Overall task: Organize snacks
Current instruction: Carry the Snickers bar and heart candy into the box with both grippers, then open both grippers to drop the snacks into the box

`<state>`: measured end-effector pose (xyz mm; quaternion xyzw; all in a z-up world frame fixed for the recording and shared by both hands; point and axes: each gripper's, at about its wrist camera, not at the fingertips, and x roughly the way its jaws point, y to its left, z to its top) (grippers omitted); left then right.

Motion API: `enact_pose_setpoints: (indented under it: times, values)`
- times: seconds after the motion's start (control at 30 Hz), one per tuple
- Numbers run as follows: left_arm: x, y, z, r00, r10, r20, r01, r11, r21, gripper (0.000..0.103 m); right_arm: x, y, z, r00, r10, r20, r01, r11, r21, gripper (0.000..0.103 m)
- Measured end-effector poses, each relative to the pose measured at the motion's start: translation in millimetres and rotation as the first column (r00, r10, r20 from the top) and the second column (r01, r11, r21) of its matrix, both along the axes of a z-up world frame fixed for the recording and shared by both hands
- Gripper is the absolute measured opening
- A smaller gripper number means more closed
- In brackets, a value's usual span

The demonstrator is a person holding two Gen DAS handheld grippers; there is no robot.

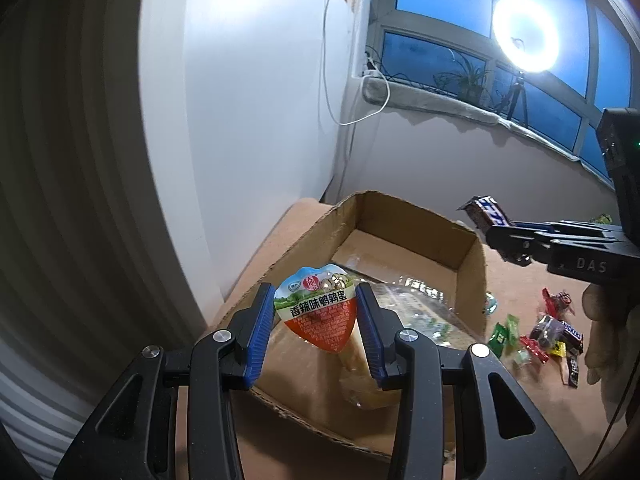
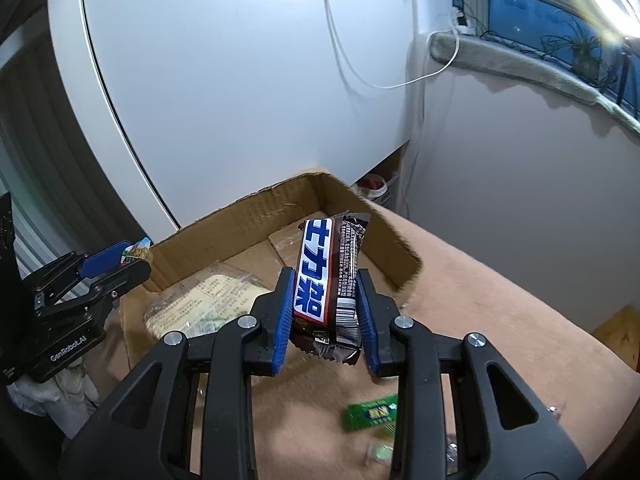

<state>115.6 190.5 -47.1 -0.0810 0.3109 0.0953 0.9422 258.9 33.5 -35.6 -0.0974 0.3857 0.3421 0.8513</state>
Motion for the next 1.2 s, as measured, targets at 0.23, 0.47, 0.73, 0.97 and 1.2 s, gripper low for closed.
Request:
enact_pose_setpoints:
  times: [0.23, 0.47, 0.73, 0.97, 1.2]
  values:
    - [7.3, 7.0, -9.2, 1.000, 0.013, -0.020, -0.013, 1.000, -0.006, 0.039, 8.5, 17.2, -14.9, 1.000, 0.013, -0.025, -0.013, 1.000, -0.026, 0.031]
    - [9.9, 6.4, -10.6, 0.999, 0.019, -0.028, -0.019, 1.000, -0.008, 0.040, 9.2, 22.6, -16.4, 1.000, 0.009, -0.012, -0.010, 0.999, -0.044, 0.039]
    - [5.8, 6.6, -4.1, 1.000, 0.023, -0.009, -0.024, 0.999, -0.026, 0.049, 3.4, 17.9, -5.3, 1.000, 0.007, 0.015, -0.007, 0.999, -0.032, 0.046]
    - [-6.7, -1.1, 10.0, 1.000, 0.009, 0.030, -0.008, 1.000, -0.021, 0.049, -8.8, -0.9, 10.3, 0.999, -0.006, 0.037, 0.007, 1.000, -0.014, 0.046]
    - [-20.2, -18.0, 23.8, 0.997, -0.031, 0.069, 0.033, 0.999, -0.027, 0.049, -26.4, -39.5, 29.5, 0.997, -0.036, 0.063, 0.035, 0.999, 0.026, 0.047]
